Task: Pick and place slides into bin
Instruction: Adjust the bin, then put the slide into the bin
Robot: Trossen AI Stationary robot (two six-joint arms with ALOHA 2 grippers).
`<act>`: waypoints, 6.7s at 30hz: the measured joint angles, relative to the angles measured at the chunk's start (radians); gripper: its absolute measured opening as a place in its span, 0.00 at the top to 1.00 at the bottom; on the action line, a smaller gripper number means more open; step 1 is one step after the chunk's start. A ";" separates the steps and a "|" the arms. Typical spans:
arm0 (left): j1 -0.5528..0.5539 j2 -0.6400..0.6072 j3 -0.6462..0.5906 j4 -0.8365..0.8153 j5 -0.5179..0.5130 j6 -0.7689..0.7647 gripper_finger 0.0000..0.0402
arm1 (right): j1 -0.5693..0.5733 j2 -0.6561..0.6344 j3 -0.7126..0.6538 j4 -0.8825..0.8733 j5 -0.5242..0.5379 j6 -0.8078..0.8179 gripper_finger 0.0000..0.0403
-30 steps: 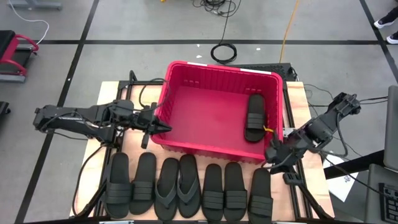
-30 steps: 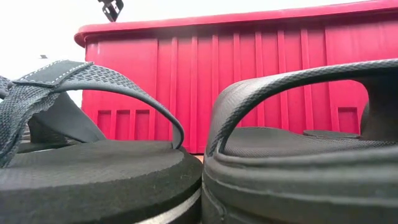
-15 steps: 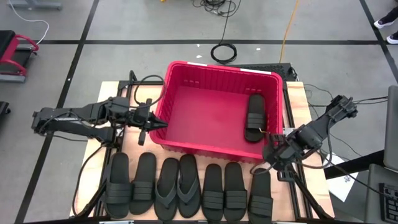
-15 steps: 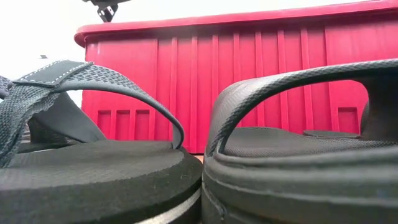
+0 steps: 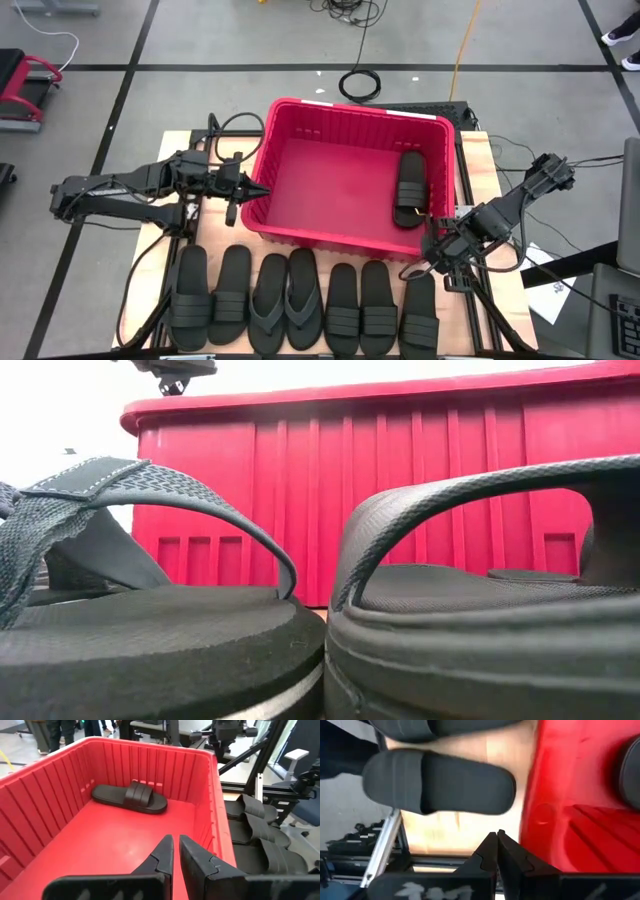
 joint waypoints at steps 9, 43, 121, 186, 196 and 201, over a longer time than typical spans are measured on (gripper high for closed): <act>0.023 0.000 0.000 0.001 0.028 0.017 0.94 | -0.072 -0.045 -0.070 -0.014 0.016 -0.021 1.00; 0.012 0.000 0.000 0.047 0.129 -0.070 0.94 | 0.227 0.091 0.082 0.335 -0.071 0.005 1.00; -0.133 0.000 -0.001 0.026 -0.033 -0.137 0.94 | 0.319 0.141 -0.759 1.584 -0.108 0.526 0.45; -0.133 0.000 0.000 0.092 -0.142 -0.191 0.94 | 0.022 0.100 0.474 -0.043 0.064 -0.331 0.98; -0.104 0.000 0.000 0.084 -0.132 -0.153 0.94 | -0.342 0.109 0.608 -0.136 -0.222 -0.626 0.98; -0.058 0.000 0.000 0.084 -0.132 -0.154 0.94 | -0.596 0.141 0.620 -0.123 -0.372 -0.800 0.98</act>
